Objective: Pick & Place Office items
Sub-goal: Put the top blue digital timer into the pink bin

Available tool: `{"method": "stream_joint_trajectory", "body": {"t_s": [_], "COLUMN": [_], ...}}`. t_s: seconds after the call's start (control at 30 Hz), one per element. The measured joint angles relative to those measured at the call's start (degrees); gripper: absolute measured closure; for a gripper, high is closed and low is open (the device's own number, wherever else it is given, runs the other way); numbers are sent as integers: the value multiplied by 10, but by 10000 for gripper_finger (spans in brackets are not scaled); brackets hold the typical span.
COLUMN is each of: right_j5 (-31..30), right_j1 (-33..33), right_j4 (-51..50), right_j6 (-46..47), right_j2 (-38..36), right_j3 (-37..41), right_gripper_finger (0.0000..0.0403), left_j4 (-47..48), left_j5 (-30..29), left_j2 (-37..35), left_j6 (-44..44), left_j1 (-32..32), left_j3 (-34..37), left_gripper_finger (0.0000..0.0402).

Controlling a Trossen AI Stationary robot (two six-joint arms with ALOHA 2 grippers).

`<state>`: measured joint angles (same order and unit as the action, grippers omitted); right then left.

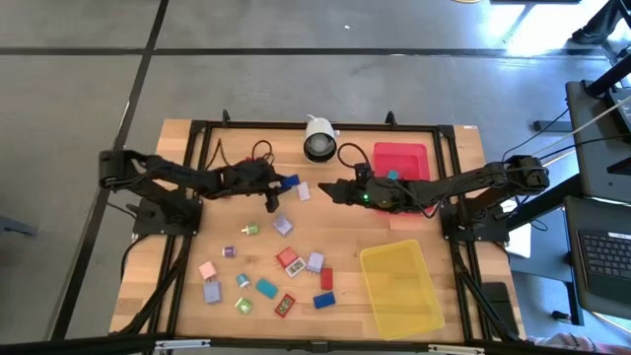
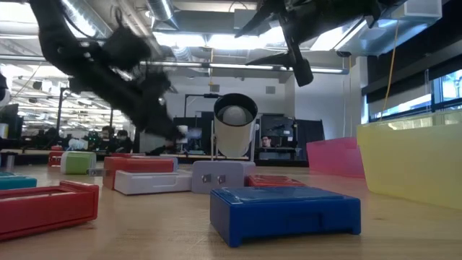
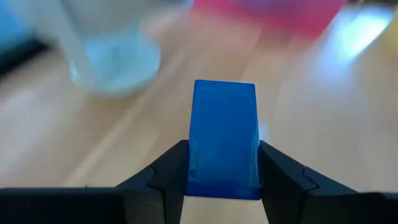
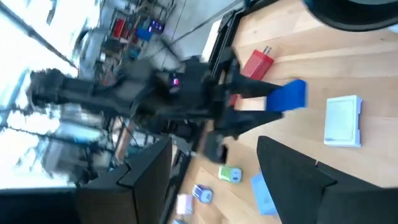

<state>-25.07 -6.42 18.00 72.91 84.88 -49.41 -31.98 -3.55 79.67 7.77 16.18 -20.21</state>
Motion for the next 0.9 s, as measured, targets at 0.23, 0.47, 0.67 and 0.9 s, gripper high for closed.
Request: {"method": "stream_joint_trajectory", "body": {"t_s": [0.23,0.47,0.67,0.9], "right_j5": [-11,13,40,82], "right_j1": [16,39,47,49], "right_j4": [2,56,49,35], "right_j6": [47,32,-17,-77], "right_j2": [0,11,48,54], "right_j3": [0,-11,-67,-88], "right_gripper_finger": [163,163,162,162], "left_j4": [-38,35,97,140], "left_j5": [-47,-73,-105,-171], "left_j2": [-90,-83,-50,-48], "left_j6": [-42,-115,-153,-188], "left_j1": [-59,-95,-101,-117], "left_j3": [-7,-94,-174,-207], "left_gripper_finger": [248,248,248,243]}}
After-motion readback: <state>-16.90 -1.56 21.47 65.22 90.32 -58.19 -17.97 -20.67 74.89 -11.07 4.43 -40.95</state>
